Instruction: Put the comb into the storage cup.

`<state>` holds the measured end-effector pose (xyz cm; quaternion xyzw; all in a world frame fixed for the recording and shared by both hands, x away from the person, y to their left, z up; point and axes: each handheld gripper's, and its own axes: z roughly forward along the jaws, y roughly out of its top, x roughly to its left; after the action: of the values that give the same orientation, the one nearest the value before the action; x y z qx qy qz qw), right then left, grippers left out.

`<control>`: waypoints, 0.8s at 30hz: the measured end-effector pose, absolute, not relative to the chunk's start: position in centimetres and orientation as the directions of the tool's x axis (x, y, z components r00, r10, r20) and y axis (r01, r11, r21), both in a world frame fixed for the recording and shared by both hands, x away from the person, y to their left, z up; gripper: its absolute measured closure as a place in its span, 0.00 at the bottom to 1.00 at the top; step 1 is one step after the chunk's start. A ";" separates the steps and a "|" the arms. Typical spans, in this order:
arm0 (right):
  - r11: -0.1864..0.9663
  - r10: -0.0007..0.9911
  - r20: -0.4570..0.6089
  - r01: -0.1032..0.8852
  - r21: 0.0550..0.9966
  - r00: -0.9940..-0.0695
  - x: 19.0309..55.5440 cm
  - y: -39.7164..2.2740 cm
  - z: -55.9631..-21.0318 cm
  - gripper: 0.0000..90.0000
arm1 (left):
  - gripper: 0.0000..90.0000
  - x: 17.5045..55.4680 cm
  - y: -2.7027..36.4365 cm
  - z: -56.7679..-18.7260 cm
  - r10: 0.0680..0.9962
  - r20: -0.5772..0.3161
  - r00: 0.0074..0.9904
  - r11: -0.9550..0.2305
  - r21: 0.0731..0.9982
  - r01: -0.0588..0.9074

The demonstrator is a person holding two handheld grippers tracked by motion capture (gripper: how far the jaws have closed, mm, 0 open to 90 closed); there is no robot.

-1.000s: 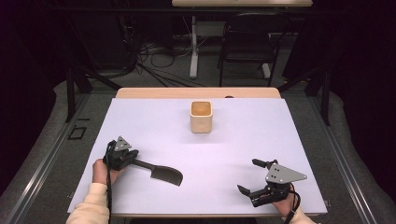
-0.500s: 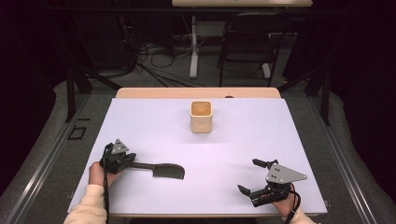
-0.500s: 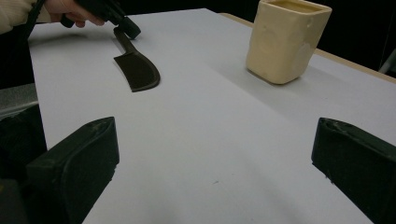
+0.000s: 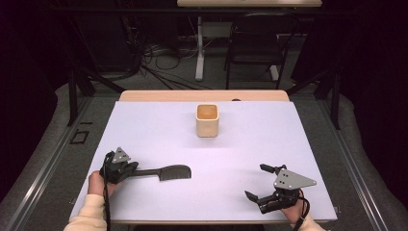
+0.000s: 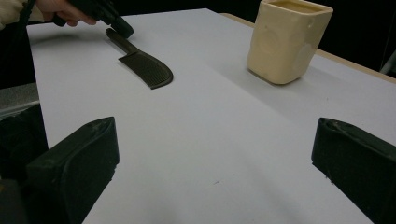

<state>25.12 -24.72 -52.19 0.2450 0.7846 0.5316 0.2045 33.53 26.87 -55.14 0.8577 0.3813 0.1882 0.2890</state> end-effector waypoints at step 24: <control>0.320 0.597 -0.062 0.166 0.933 -0.800 25.1 -24.7 -52.2 0.01 | 0.99 31.7 26.7 -54.8 0.749 0.053 0.661 -0.549 0.609 0.572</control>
<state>25.09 -24.66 -52.18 0.2427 0.7865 0.5304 0.2030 31.69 26.71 -54.84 0.8661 0.3813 0.1554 0.2834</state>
